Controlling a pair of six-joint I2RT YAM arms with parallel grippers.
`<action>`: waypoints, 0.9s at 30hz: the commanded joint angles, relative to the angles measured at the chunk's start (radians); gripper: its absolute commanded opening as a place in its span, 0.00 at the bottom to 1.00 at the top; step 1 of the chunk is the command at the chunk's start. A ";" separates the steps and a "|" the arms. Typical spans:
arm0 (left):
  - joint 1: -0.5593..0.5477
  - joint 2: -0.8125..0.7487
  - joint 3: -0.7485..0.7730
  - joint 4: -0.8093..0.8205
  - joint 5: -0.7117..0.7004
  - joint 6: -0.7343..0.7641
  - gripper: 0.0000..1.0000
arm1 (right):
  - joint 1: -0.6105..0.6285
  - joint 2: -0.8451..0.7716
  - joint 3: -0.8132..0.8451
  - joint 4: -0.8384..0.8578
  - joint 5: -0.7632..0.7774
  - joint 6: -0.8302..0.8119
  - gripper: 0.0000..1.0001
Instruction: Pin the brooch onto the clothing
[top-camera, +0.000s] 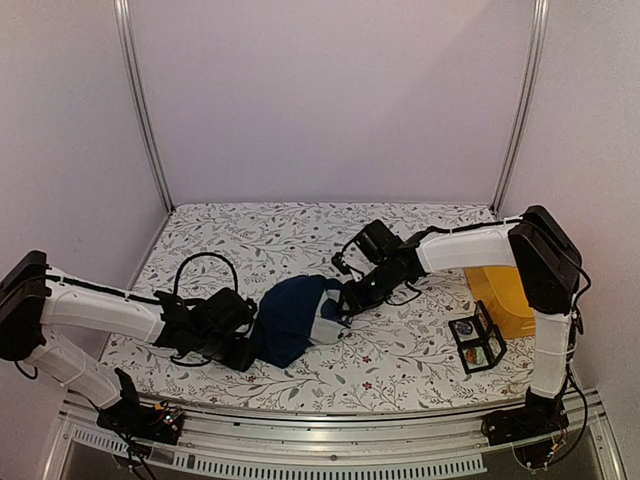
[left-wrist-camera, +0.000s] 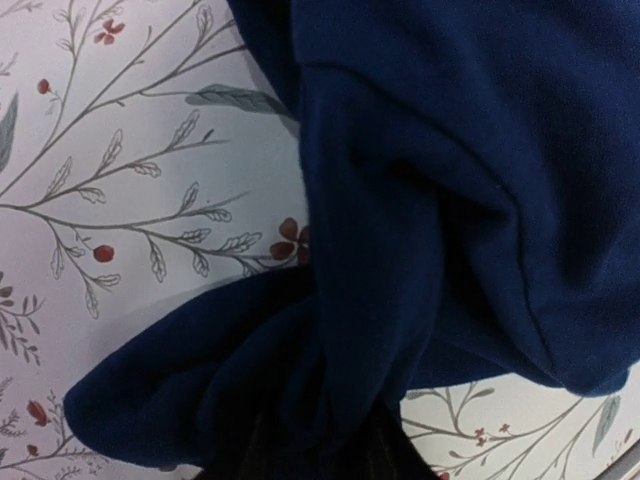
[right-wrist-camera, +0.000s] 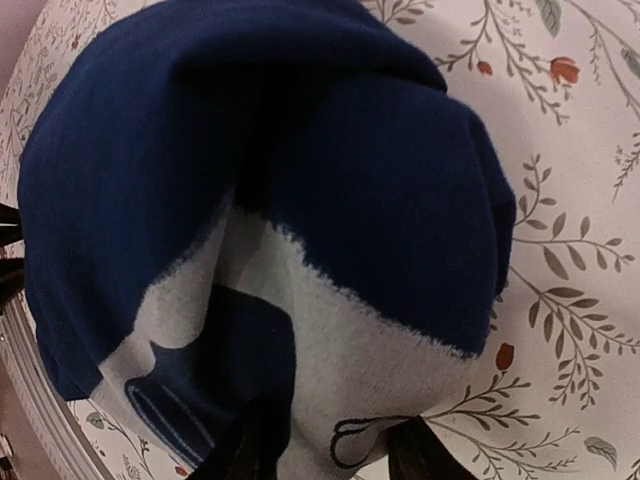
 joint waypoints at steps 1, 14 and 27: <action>-0.012 0.010 0.016 0.032 -0.032 -0.003 0.02 | 0.004 0.022 -0.023 0.002 -0.075 0.017 0.15; -0.059 -0.248 0.637 -0.217 -0.560 0.444 0.00 | 0.094 -0.343 0.072 -0.101 -0.002 -0.167 0.00; 0.102 0.211 1.214 0.291 -0.196 1.055 0.00 | 0.423 -0.369 0.011 0.417 -0.158 -0.239 0.44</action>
